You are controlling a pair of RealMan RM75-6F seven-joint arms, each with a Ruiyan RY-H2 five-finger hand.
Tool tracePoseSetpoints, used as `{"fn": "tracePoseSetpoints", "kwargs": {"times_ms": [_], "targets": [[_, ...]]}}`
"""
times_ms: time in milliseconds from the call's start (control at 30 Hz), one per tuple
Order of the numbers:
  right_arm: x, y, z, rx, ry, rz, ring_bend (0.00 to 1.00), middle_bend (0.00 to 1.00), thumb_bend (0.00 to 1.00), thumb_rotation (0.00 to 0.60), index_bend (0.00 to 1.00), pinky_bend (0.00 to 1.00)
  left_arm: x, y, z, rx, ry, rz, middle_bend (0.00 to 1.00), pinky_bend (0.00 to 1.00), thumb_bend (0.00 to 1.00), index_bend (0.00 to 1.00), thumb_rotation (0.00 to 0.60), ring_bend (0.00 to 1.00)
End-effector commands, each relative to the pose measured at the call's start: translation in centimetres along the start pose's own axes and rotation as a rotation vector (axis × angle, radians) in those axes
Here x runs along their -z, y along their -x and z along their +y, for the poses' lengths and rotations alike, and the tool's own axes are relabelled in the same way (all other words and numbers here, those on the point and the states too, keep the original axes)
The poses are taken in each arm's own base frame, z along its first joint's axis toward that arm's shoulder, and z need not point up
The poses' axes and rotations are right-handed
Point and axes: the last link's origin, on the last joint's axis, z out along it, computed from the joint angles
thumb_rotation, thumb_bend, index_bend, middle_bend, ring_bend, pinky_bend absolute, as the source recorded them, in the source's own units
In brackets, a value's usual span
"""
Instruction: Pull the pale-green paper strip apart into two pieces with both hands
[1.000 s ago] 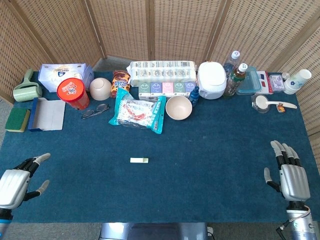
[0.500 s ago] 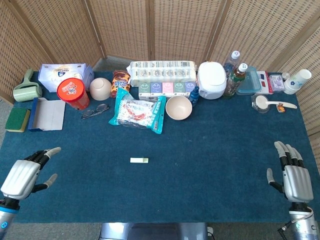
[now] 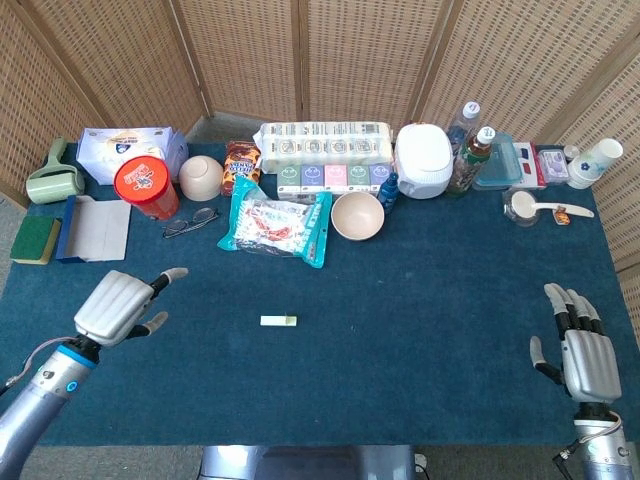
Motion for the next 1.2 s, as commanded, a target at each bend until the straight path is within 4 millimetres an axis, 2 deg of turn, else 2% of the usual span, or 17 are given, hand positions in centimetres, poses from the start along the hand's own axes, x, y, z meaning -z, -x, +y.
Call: {"fn": "tracePoseSetpoints", "kwargs": {"times_ms": [33, 167, 333, 633, 900, 1200], "targets": [[0.0, 0.0, 0.1, 0.0, 0.001, -0.001, 0.01, 0.11, 0.51, 0.6, 0.0, 0.08, -2.4, -0.1, 1.5, -0.038, 0.037, -0.02, 0.95, 1.0, 0.28, 0.23, 0.6, 0.93], [-0.2, 0.1, 0.0, -0.002, -0.003, -0.004, 0.01, 0.11, 0.51, 0.6, 0.0, 0.08, -4.2, 0.3, 3.1, -0.071, 0.052, -0.029, 0.99, 1.0, 0.28, 0.29, 0.6, 0.97], [-0.4, 0.3, 0.1, -0.006, -0.002, -0.009, 0.01, 0.11, 0.51, 0.6, 0.0, 0.08, -5.4, 1.1, 4.8, -0.074, 0.047, -0.042, 1.0, 1.0, 0.29, 0.36, 0.6, 0.98], [-0.6, 0.6, 0.4, -0.017, 0.005, -0.012, 0.01, 0.11, 0.51, 0.6, 0.0, 0.08, -6.5, 3.0, 6.3, -0.076, -0.003, -0.084, 1.0, 1.0, 0.3, 0.37, 0.6, 0.98], [-0.8, 0.6, 0.6, -0.021, 0.004, -0.011, 0.01, 0.11, 0.51, 0.6, 0.0, 0.08, -7.2, 4.8, 7.5, -0.052, -0.027, -0.114, 1.0, 1.0, 0.18, 0.38, 0.6, 0.98], [-0.7, 0.7, 0.6, -0.022, 0.014, -0.01, 0.01, 0.11, 0.51, 0.6, 0.0, 0.08, -8.4, 6.7, 8.3, -0.066, 0.015, -0.143, 1.0, 1.0, 0.17, 0.38, 0.6, 0.98]]}}
